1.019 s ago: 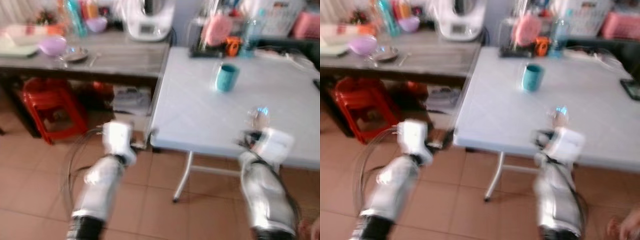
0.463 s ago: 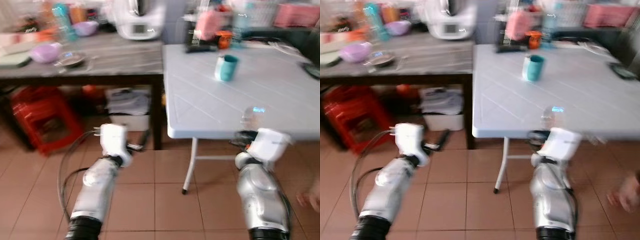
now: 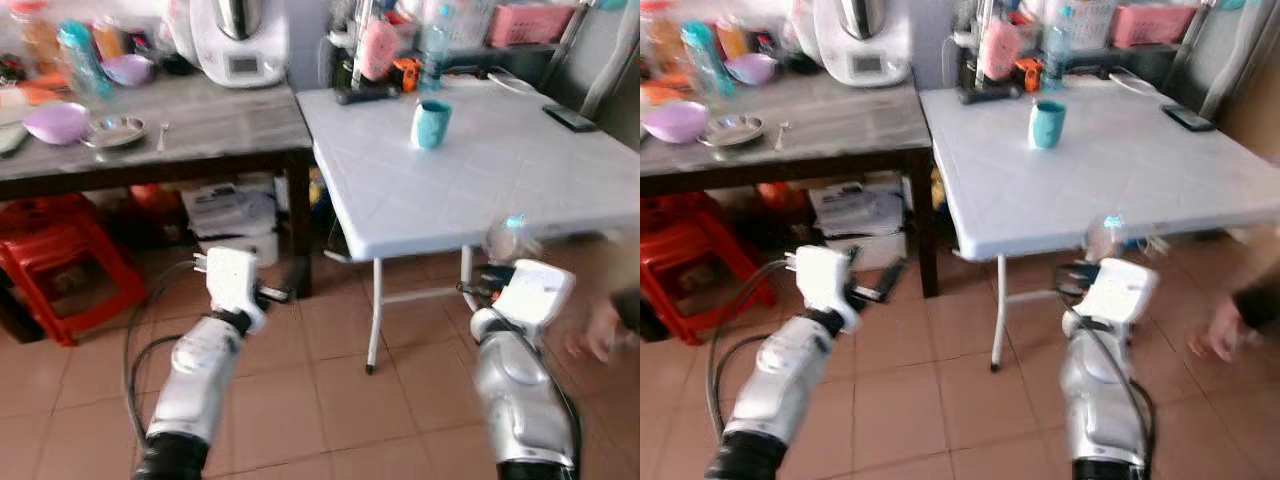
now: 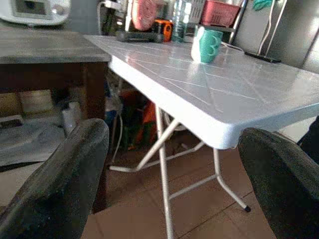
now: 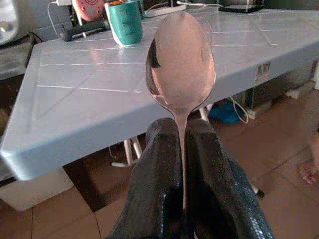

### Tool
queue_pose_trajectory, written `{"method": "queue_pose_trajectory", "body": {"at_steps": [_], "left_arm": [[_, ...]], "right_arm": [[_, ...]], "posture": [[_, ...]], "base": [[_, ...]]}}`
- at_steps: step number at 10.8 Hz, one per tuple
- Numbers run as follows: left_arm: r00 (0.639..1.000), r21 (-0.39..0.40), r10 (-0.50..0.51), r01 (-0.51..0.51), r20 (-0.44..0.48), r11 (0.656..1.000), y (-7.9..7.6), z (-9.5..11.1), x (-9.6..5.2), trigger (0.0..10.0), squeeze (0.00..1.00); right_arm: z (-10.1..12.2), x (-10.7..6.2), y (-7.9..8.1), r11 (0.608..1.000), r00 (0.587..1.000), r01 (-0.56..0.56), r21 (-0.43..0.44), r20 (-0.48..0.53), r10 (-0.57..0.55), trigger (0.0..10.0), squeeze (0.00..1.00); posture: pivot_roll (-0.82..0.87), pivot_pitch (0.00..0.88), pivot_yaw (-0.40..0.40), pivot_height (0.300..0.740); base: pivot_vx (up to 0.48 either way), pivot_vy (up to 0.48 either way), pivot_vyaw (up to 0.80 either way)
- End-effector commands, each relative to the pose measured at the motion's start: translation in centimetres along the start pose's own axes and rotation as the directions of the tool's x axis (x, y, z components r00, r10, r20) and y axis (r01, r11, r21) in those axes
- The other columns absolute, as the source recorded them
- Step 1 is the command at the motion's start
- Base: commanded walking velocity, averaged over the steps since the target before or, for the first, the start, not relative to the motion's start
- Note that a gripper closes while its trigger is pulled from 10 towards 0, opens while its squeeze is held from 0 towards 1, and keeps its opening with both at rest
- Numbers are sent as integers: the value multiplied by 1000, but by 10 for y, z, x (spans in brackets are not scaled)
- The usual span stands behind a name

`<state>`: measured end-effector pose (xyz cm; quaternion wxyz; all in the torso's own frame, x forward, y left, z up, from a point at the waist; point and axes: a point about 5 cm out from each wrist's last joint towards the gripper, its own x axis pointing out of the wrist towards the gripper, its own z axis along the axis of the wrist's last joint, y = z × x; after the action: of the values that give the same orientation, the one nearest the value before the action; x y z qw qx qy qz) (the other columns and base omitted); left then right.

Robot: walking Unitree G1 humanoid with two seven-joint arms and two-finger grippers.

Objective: Setting the table

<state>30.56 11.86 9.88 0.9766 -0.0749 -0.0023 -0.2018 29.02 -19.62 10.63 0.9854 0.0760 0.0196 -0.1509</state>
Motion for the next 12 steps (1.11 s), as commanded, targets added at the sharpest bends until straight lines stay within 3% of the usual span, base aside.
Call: {"method": "queue_pose_trajectory", "body": {"at_steps": [1,11,12], "left_arm": [[1000,6,-21,21,2,1000,-5,1,3,10000,0],[1000,11,-17,17,5,1000,-6,0,5,10000,0],[1000,2,-16,16,20,1000,-5,2,5,10000,0]], "right_arm": [[11,2,-5,1000,999,16,-3,48,-16,10000,0],[12,4,-5,1000,998,3,-28,60,-1,10000,0],[11,4,-6,1000,998,6,-28,61,-4,10000,0]], "posture": [[-28,5,31,740],[-27,0,28,740],[-27,0,27,740]], "base": [[0,439,0],[0,442,0],[0,0,0]]}}
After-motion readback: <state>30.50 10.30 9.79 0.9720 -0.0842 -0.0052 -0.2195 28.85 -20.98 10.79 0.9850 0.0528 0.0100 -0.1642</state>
